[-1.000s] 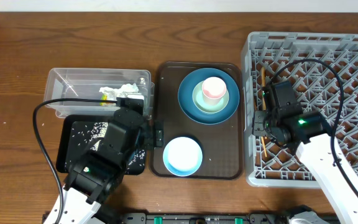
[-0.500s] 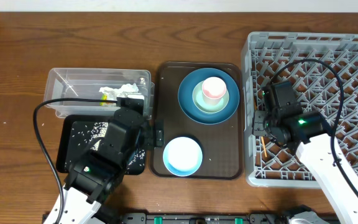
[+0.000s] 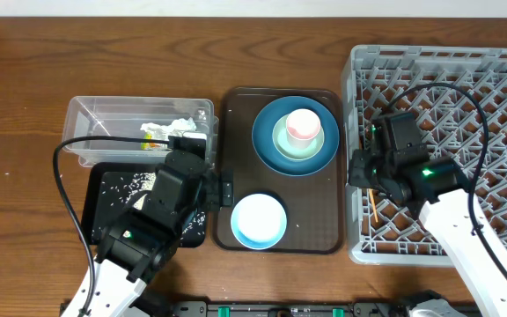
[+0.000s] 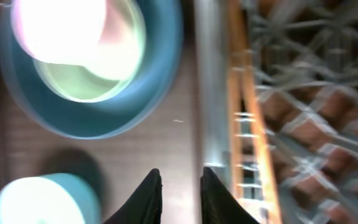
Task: Sort waste into correct bins and load items into the dishwasher rack
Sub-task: 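Move the right gripper to the light-blue plate and grip its rim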
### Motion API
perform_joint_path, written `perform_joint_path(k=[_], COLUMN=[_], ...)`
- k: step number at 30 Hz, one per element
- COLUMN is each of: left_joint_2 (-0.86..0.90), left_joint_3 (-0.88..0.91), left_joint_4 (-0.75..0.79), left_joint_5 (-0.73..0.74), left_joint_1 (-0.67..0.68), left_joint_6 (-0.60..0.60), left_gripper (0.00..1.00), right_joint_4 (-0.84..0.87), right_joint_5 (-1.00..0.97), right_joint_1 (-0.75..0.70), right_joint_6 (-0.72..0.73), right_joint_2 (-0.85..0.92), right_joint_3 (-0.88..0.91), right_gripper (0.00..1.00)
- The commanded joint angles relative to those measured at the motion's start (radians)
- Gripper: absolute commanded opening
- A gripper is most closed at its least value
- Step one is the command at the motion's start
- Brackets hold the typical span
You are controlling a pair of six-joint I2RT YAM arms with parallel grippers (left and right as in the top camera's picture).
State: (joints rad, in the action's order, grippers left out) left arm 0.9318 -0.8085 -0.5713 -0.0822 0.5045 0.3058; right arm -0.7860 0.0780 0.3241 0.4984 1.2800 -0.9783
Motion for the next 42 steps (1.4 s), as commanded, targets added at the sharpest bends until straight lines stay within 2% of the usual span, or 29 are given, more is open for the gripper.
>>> perform_joint_path(k=[1,7,14,26,34,38,42], left_joint_2=[0.001,-0.016,-0.073,-0.104,-0.104,-0.104,-0.104], left_joint_3=[-0.020,-0.021,-0.020,-0.020,-0.020,-0.020,-0.020], left_joint_4=[0.004,-0.005,-0.062,-0.079,-0.079,-0.079,-0.079], left_joint_5=[-0.012,-0.026,-0.174,-0.178,-0.193,-0.193,-0.193], left_joint_1=[-0.004,-0.004,-0.004,-0.004,-0.004,-0.004,-0.004], left_joint_6=[-0.013,-0.018,-0.011,-0.006,-0.006,-0.006,-0.006], left_gripper=[0.91,0.91,0.91,0.91,0.91,0.91,0.91], right_joint_4=[0.034,0.125,0.258,0.531,0.539,0.538,0.537], right_joint_5=[0.146,0.155,0.155,0.159,0.158,0.158,0.158], right_joint_1=[0.058,0.223,0.386,0.602,0.661,0.661,0.661], right_joint_6=[0.056,0.055,0.055,0.100,0.100,0.100,0.100], right_joint_2=[0.019,0.105,0.249,0.456,0.501,0.501,0.501], right_joint_3=[0.000,0.000,0.000,0.000,0.000,0.000,0.000], right_gripper=[0.22,0.27,0.29,0.31,0.31,0.25,0.25])
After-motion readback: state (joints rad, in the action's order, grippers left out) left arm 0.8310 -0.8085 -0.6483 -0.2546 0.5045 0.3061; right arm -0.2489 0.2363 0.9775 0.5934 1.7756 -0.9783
